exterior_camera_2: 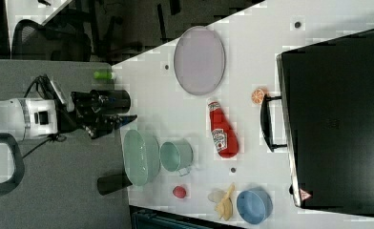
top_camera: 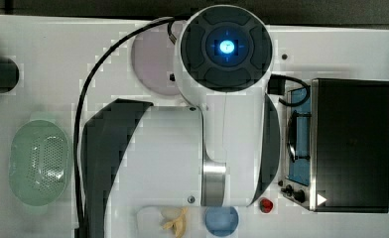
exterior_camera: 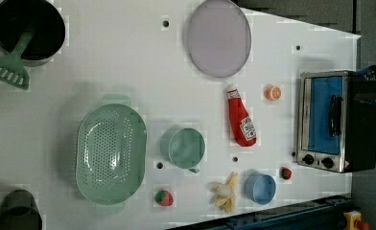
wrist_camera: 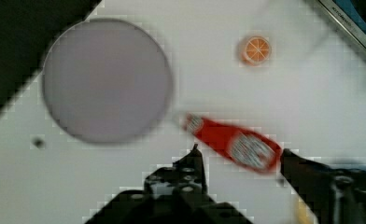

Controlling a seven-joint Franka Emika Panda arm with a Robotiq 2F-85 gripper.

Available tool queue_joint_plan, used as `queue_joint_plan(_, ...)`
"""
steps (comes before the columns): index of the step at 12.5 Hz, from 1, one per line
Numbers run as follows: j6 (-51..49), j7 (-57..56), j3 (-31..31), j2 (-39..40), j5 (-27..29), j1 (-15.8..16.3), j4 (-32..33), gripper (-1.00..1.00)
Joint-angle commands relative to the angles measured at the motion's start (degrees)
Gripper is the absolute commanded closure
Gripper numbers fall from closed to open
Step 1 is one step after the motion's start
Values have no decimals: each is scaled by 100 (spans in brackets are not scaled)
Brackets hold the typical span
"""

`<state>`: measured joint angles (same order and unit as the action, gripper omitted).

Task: Pick Ketchup from the table and place it in strainer.

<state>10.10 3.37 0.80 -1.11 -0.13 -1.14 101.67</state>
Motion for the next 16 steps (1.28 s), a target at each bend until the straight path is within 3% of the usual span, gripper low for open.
queue_joint_plan(1, -1021, -371, 170, -958, 168, -553, 65, -58)
queue_joint_plan(3, -994, -446, 182, -916, 168, -546, 123, -99)
queue_joint_plan(10, -558, -1839, 336, -259, 168, -525, 883, -100)
queue_joint_plan(16, 1235, -4601, 427, 15, 164, -518, 2186, -100)
